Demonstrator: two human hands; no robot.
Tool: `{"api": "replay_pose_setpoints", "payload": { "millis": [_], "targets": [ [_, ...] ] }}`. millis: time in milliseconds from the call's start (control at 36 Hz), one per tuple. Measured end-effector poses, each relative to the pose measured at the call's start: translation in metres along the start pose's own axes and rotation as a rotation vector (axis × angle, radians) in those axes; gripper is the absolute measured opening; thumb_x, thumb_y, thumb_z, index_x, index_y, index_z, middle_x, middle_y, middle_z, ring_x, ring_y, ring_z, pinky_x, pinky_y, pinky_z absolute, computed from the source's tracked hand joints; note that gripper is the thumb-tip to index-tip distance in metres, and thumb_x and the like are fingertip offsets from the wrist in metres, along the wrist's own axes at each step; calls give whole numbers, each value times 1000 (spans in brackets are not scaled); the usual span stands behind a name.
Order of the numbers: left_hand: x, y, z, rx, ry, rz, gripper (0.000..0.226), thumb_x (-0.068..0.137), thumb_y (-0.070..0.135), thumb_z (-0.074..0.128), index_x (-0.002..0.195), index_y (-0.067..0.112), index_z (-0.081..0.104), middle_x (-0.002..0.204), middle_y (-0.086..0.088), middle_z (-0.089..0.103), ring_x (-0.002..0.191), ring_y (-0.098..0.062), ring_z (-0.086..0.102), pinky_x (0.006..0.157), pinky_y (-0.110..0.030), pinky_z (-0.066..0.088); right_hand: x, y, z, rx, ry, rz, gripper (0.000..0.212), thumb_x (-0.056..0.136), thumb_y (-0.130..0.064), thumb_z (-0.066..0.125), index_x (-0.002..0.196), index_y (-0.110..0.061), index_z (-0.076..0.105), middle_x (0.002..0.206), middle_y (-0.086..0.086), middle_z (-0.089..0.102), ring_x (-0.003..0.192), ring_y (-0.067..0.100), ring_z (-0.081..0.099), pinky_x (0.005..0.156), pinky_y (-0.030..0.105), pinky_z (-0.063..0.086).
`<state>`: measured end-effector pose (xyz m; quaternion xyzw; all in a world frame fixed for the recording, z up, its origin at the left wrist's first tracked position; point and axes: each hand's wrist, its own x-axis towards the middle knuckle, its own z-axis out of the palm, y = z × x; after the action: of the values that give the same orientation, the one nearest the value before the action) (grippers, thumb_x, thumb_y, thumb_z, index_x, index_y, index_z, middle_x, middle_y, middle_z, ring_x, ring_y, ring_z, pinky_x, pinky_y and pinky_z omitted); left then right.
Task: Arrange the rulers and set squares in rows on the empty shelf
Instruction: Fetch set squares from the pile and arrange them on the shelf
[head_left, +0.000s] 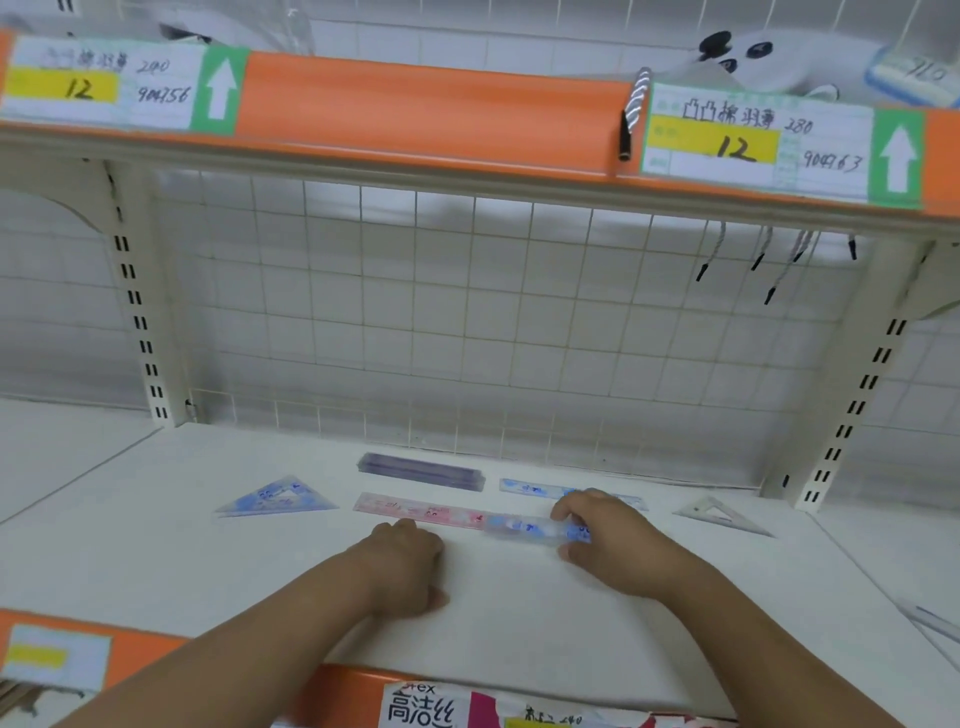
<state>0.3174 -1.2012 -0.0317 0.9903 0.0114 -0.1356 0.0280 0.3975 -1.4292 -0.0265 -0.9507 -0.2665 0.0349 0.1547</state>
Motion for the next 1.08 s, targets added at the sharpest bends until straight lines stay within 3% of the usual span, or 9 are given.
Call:
{"api": "replay_pose_setpoints", "payload": {
  "millis": [139, 333, 500, 806, 1000, 1083],
  "targets": [
    [-5, -9, 1, -1, -3, -62, 50, 91, 48, 53, 130, 18, 46, 134, -12, 42, 123, -30, 44, 100, -34, 37, 23, 10, -2, 40, 34, 11, 28, 86, -24, 62, 110, -34, 51, 95, -11, 42, 93, 10, 44, 69, 11, 32],
    [-9, -15, 1, -19, -3, -116, 47, 90, 49, 53, 125, 17, 49, 131, -12, 43, 121, -29, 44, 97, -33, 37, 52, 28, 4, 54, 0, 30, 27, 82, -21, 66, 97, -37, 49, 95, -11, 43, 101, 14, 48, 91, 28, 41],
    [-10, -17, 2, -37, -1, -139, 46, 88, 51, 54, 120, 18, 51, 126, -10, 45, 117, -27, 46, 96, -34, 39, 71, 44, 8, 36, 47, 83, 29, 78, -24, 68, 75, -42, 45, 98, -5, 53, 102, 17, 50, 89, 33, 44],
    [-9, -16, 3, -34, -12, -156, 47, 87, 53, 54, 120, 19, 50, 127, -9, 44, 116, -28, 45, 97, -36, 40, 93, 56, 7, 48, 41, 122, 23, 82, -29, 70, 92, -39, 52, 100, -6, 48, 113, 22, 48, 96, 32, 42],
    [-9, -16, 2, -30, -25, -158, 51, 88, 52, 53, 126, 18, 48, 128, -10, 43, 119, -29, 43, 101, -38, 39, 99, 57, 11, 169, 18, 108, 22, 81, -23, 73, 94, -32, 58, 83, -17, 45, 94, 16, 49, 83, 28, 42],
    [-10, -15, 2, -28, -29, -158, 53, 89, 52, 52, 129, 19, 46, 130, -10, 42, 120, -29, 42, 102, -38, 39, 101, 58, 12, 194, 15, 107, 21, 81, -23, 73, 95, -31, 58, 86, -14, 47, 94, 15, 49, 80, 24, 40]
  ]
}}
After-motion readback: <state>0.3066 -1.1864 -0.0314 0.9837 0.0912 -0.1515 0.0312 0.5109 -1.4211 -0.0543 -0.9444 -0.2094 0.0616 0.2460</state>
